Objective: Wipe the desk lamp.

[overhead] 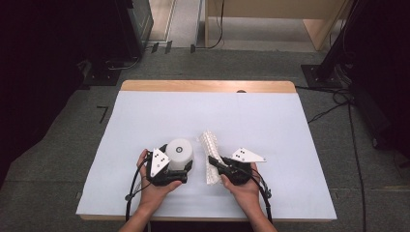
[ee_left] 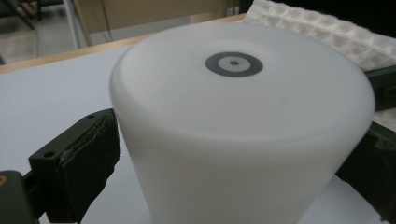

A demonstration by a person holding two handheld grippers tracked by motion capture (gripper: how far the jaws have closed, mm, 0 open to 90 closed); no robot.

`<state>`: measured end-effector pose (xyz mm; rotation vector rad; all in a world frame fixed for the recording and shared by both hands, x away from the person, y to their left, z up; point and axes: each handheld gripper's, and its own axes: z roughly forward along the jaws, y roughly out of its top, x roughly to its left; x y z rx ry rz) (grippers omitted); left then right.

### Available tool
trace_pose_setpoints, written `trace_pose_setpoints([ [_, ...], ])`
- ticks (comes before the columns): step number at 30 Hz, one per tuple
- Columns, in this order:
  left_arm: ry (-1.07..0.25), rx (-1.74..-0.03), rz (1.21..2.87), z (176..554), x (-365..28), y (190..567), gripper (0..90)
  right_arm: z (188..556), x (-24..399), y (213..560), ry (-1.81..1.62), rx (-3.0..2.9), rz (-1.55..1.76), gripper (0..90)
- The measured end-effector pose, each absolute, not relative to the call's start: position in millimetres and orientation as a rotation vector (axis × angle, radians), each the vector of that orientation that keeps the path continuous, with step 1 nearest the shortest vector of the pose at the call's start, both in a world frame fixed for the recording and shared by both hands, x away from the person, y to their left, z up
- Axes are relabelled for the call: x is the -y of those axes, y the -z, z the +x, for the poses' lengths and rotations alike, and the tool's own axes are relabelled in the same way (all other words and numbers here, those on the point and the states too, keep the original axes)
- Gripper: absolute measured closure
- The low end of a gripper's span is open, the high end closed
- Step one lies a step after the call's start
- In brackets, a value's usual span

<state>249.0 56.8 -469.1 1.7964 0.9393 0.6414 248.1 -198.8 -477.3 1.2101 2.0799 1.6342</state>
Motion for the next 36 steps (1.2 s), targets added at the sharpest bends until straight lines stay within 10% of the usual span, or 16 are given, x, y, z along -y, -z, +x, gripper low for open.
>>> trace_pose_setpoints([
  [36,-0.405,-0.692,1.827,253,-59,460,8.9,233,185,452,-1.724,-2.069,1.062,78.7],
])
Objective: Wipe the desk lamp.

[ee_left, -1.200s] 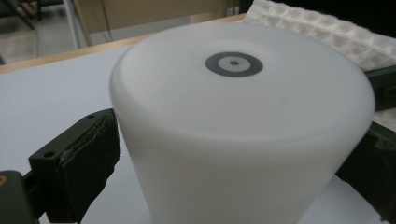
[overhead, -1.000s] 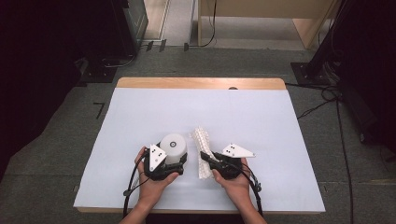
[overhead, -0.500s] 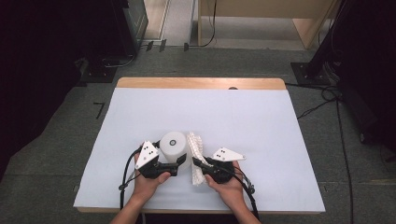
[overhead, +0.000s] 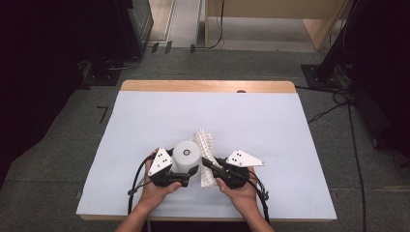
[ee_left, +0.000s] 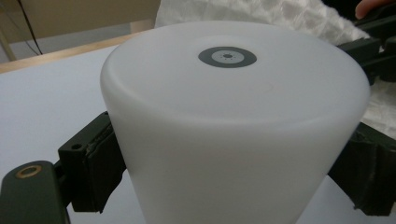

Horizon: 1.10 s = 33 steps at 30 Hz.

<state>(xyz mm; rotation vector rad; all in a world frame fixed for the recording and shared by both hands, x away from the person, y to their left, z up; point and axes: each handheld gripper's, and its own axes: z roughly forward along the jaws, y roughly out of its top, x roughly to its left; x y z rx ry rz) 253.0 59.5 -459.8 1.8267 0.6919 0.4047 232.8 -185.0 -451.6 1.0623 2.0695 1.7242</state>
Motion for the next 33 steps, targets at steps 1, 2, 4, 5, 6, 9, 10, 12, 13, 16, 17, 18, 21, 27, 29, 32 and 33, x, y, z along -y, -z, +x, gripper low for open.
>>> trace_pose_setpoints([
  [1,-0.405,-0.69,1.825,253,-60,459,8.9,234,185,454,-1.718,-2.075,1.063,78.6],
  [2,-0.406,-0.689,1.822,253,-61,458,8.9,235,184,457,-1.71,-2.086,1.075,78.7],
  [4,-0.421,-0.693,1.803,253,-63,456,9.0,237,182,465,-1.687,-2.114,1.098,78.6],
  [5,-0.424,-0.693,1.798,253,-65,454,9.0,238,180,470,-1.672,-2.136,1.114,78.7],
  [6,-0.426,-0.697,1.786,253,-67,453,9.0,240,178,476,-1.651,-2.16,1.127,78.7],
  [9,-0.426,-0.707,1.769,254,-72,451,9.0,240,171,486,-1.62,-2.198,1.143,78.7],
  [10,-0.425,-0.705,1.768,255,-72,451,9.0,240,170,486,-1.623,-2.202,1.139,78.7],
  [12,-0.419,-0.705,1.764,255,-73,451,9.0,239,170,482,-1.63,-2.192,1.134,78.7],
  [13,-0.418,-0.7,1.769,256,-73,451,9.0,239,170,480,-1.641,-2.184,1.131,78.7],
  [16,-0.414,-0.693,1.795,255,-69,455,9.0,235,176,464,-1.697,-2.133,1.092,78.7],
  [17,-0.414,-0.686,1.805,255,-67,456,9.0,234,178,460,-1.707,-2.119,1.083,78.7],
  [18,-0.415,-0.684,1.812,254,-66,457,9.0,233,179,454,-1.721,-2.098,1.071,78.7],
  [21,-0.415,-0.677,1.821,254,-62,458,9.0,230,183,444,-1.747,-2.061,1.044,78.6],
  [27,-0.428,-0.69,1.802,254,-63,456,9.0,236,180,463,-1.684,-2.116,1.109,78.7],
  [29,-0.441,-0.69,1.793,254,-63,456,9.0,239,178,472,-1.643,-2.141,1.145,78.7],
  [32,-0.48,-0.69,1.779,254,-64,456,9.0,240,180,473,-1.633,-2.127,1.162,78.7],
  [33,-0.509,-0.693,1.775,254,-64,456,9.0,241,181,472,-1.636,-2.118,1.157,78.6],
])
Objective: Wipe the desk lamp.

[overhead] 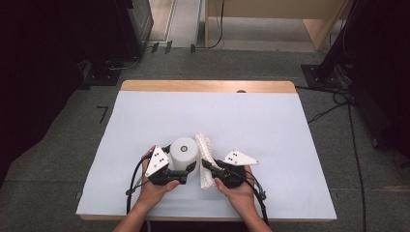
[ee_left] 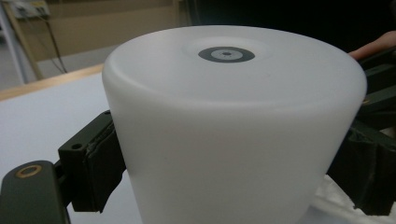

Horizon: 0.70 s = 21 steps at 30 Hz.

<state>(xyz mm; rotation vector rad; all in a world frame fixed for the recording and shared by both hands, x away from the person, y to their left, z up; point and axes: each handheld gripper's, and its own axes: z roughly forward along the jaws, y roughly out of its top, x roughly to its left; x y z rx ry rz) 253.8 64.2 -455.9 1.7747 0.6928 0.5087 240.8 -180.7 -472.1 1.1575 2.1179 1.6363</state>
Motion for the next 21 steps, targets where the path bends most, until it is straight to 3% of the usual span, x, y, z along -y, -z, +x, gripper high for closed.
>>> trace_pose_setpoints([
  [8,-0.611,-0.759,1.794,264,-69,469,8.9,243,195,470,-1.638,-2.06,1.204,78.6],
  [18,-0.6,-0.849,1.77,267,-77,475,8.3,245,197,473,-1.622,-2.044,1.216,78.6],
  [21,-0.611,-0.897,1.767,264,-75,473,0.0,245,198,474,-1.619,-2.045,1.213,78.6],
])
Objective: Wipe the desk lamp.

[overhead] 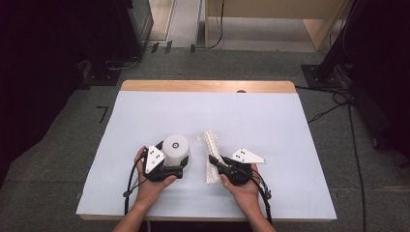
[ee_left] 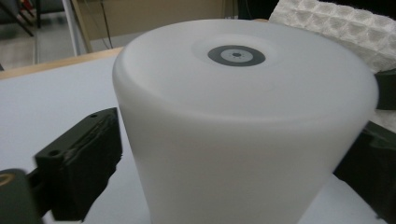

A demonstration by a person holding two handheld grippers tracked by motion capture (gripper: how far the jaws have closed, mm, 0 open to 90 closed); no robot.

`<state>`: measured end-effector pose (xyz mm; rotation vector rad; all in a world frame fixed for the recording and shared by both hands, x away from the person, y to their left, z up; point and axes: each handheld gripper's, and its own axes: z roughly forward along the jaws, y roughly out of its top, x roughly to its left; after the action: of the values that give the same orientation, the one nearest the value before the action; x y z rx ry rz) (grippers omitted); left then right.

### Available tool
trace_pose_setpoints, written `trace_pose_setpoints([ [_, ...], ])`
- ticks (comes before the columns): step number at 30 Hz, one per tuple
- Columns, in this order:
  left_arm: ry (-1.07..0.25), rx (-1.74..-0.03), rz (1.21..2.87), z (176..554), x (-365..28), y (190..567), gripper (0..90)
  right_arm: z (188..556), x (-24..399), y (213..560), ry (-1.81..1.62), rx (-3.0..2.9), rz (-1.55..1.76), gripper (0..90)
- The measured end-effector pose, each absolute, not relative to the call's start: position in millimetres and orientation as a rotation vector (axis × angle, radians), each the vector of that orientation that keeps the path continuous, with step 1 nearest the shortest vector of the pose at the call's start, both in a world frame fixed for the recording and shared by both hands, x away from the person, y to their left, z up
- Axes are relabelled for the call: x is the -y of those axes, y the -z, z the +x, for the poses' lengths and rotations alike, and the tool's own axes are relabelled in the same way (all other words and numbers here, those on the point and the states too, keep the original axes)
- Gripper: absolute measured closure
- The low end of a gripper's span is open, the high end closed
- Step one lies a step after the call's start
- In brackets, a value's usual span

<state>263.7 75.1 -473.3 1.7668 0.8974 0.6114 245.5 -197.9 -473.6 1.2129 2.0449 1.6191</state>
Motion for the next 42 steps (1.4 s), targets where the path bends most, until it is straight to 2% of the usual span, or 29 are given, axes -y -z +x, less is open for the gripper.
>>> trace_pose_setpoints([
  [4,-0.637,-0.977,1.738,257,-69,472,0.0,246,199,473,-1.62,-2.035,1.231,78.5],
  [7,-0.711,-1.054,1.753,253,-57,472,0.0,246,198,474,-1.62,-2.04,1.231,78.5],
  [10,-0.776,-1.08,1.767,251,-50,473,4.8,246,194,477,-1.613,-2.057,1.22,78.4],
  [12,-0.745,-1.072,1.761,252,-52,472,8.3,245,191,479,-1.604,-2.071,1.218,78.4],
  [16,-0.682,-1.043,1.763,257,-61,471,8.7,245,186,482,-1.595,-2.095,1.217,78.4],
  [19,-0.519,-0.964,1.715,263,-75,467,8.7,244,183,485,-1.591,-2.113,1.207,78.4],
  [25,-0.332,-0.809,1.662,266,-86,457,8.8,241,176,483,-1.619,-2.14,1.168,78.4],
  [36,-0.279,-0.731,1.749,265,-74,461,8.9,232,175,458,-1.71,-2.1,1.085,78.4],
  [42,-0.294,-0.704,1.792,262,-66,463,8.9,227,181,442,-1.744,-2.04,1.051,78.5],
])
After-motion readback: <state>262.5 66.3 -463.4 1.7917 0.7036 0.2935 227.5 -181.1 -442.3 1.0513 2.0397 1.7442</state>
